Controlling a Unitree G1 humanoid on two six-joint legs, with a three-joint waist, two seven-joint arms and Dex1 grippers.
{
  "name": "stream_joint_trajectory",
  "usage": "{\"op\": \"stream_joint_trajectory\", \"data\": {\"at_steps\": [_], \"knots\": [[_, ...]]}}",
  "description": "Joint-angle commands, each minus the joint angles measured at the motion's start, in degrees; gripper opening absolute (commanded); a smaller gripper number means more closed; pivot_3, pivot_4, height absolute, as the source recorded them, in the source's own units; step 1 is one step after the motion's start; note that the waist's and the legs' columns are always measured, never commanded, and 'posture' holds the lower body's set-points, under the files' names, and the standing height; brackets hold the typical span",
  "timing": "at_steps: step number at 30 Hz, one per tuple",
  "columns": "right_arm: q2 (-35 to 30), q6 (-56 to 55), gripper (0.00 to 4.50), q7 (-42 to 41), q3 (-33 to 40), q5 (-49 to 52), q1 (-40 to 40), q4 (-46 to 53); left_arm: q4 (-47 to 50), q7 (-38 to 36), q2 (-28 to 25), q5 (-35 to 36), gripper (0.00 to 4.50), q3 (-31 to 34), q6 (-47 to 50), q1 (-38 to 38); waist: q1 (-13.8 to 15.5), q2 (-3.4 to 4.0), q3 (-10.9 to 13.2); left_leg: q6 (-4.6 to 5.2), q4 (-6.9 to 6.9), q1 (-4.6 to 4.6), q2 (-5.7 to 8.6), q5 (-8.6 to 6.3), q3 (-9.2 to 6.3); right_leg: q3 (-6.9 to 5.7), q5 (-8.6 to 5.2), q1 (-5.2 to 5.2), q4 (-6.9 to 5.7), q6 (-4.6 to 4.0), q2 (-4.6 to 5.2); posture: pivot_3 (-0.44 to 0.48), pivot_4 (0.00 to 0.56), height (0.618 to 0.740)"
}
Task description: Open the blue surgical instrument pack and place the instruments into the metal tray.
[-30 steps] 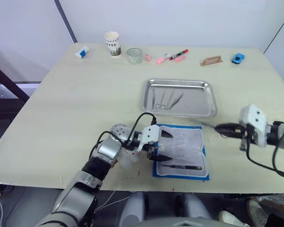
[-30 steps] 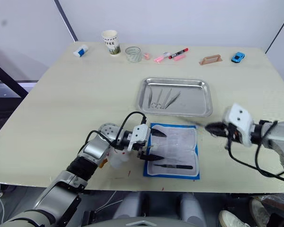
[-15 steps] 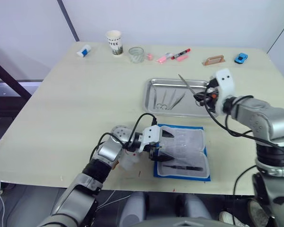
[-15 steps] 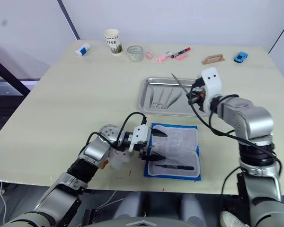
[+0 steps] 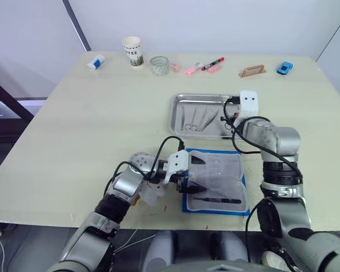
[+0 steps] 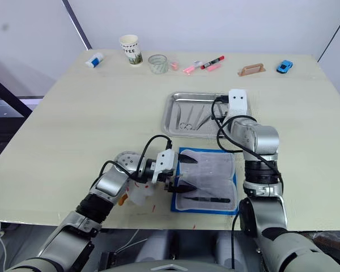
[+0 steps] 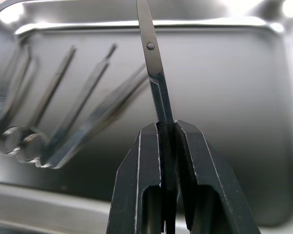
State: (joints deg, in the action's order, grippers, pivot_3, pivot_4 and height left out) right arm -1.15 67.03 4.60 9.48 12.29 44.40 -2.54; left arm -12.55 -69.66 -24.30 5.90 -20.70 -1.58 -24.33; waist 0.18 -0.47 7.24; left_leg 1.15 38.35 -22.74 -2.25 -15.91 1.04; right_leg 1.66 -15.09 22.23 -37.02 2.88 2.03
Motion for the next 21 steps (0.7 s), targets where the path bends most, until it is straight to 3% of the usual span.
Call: {"op": "stream_joint_trajectory", "data": {"at_steps": [1,21], "knots": [[1.2,-1.2,0.04,2.4,0.9,-0.9,1.5,1.7,-0.9,0.9,-0.3,-1.7,4.5,-1.2,0.8,1.5,0.0,0.0,0.0,0.0,0.0,0.0,0.0,0.0,0.0,0.0,0.0,0.0,0.0,0.0,0.0,0.0,0.15,0.74],[4.7,-9.6,0.04,5.8,3.0,-2.5,3.8,-9.9,-1.5,1.2,0.2,-1.7,4.5,-1.3,0.9,1.5,-0.7,0.02,0.0,0.0,-0.02,0.0,0.0,0.0,-0.02,-0.01,0.0,0.0,0.02,0.0,0.01,0.0,0.15,0.74]]}}
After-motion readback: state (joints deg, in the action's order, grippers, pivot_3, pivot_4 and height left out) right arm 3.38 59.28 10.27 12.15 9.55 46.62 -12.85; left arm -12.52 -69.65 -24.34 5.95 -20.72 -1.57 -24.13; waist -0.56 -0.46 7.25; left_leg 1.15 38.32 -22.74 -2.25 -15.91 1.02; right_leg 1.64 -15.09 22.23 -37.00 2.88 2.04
